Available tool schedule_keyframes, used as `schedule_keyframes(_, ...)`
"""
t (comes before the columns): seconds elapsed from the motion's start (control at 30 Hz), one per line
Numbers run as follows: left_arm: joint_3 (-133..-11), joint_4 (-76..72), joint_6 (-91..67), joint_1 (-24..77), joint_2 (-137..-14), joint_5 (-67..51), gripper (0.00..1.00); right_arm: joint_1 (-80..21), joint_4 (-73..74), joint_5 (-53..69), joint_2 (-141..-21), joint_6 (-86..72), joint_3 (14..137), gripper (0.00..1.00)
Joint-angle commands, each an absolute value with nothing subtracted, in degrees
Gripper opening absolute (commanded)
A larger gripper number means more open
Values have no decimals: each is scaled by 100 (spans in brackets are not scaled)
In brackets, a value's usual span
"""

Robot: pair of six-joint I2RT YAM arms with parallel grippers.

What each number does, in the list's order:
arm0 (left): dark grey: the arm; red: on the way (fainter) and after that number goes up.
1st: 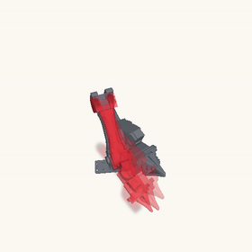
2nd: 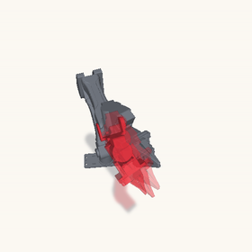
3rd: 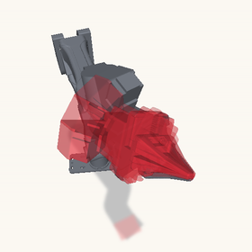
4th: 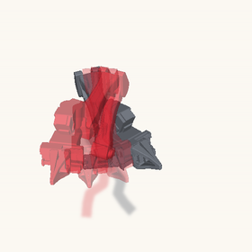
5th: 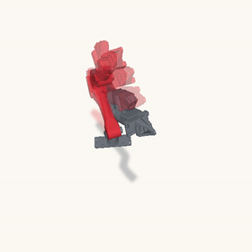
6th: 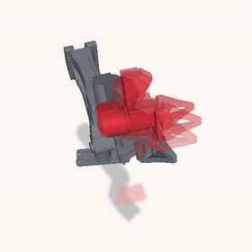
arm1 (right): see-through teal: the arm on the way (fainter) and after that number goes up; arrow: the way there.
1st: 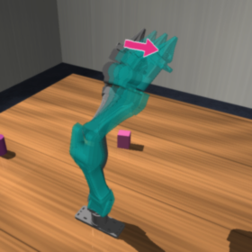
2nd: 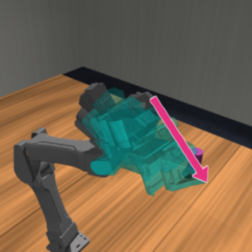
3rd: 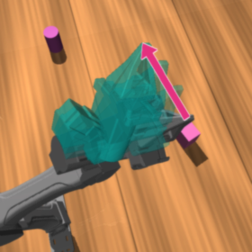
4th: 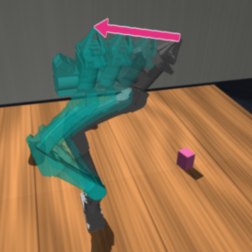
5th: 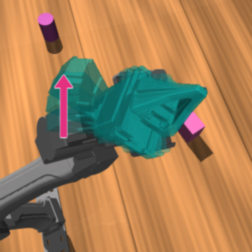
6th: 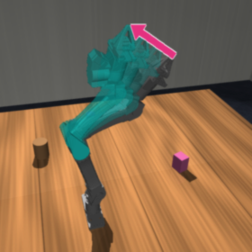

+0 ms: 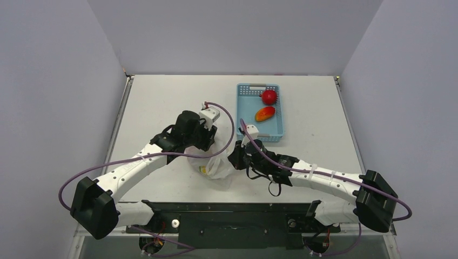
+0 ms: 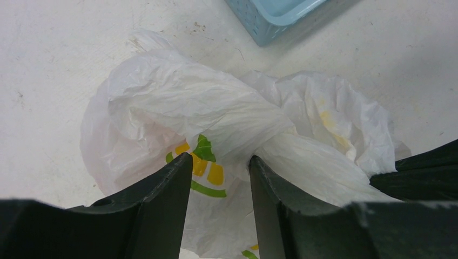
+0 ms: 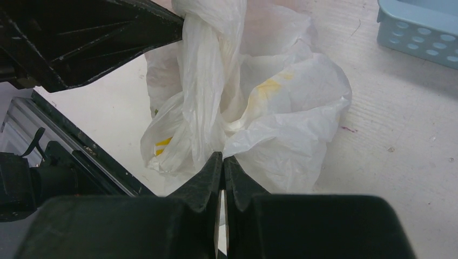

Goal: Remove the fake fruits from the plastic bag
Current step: Untie the plastic bag at the center of the board.

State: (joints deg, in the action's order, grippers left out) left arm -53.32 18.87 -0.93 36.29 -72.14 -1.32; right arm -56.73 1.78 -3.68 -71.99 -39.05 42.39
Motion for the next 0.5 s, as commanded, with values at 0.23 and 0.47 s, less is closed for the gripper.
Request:
schedule_keyframes(0.23,-5544,1830,-102,3603,-7082,482,0,-5790,144,-837,-7028,-3904,4307,0)
schedule_keyframes(0.47,-5395,1687,-139,3415,-6638,1228,0,-5102,-106,-671,-6320,-4171,3427,0)
